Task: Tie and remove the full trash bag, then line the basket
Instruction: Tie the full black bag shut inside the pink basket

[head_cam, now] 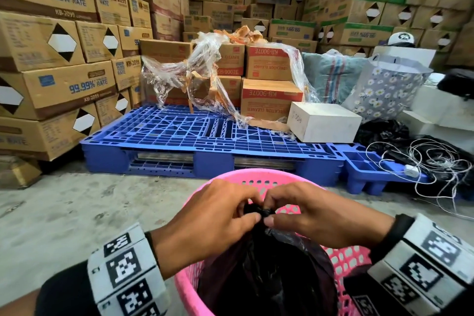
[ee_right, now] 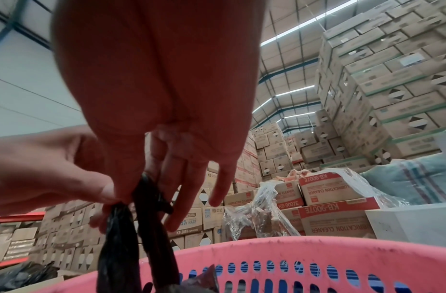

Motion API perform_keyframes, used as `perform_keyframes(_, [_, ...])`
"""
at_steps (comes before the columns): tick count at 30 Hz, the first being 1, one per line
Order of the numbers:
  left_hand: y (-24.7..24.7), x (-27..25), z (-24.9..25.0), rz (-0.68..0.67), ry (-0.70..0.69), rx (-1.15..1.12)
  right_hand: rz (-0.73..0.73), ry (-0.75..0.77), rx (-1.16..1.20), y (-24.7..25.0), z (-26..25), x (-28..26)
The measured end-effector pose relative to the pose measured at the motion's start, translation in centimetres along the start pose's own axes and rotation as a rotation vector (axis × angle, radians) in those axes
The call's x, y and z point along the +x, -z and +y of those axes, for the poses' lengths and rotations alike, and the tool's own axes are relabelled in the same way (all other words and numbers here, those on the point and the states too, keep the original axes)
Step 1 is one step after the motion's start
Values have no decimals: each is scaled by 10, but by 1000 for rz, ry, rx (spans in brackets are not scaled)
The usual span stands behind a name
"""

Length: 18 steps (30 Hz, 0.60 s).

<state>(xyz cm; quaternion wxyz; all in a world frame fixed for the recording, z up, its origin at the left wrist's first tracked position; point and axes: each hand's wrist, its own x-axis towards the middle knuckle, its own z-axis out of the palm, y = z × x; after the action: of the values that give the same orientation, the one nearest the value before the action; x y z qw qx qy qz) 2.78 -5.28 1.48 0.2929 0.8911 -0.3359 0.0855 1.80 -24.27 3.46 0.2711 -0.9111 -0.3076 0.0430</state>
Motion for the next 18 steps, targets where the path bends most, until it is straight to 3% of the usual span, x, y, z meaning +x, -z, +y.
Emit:
perform_keyframes(2, [1,1,1,-70,20,-42,3,-6,-39,1,1,0])
perform_keyframes(5, [6,4,0,-279,209,-470,36,14,-136,0,2,-1])
perform_keyframes(7, [9,4,-2,-344,284,-640,92,3,-158,0,1,-2])
perform_keyframes(10, [9,5,-7,-339,312,-708,196,-40,4,2,-3,-6])
perform_keyframes(12, [8,6,-9,-322,326,-736,170,-74,102,1,-7,-9])
perform_keyframes(18, [11,7,-14,-330,269,-741,202,-36,41,-6,-6,-14])
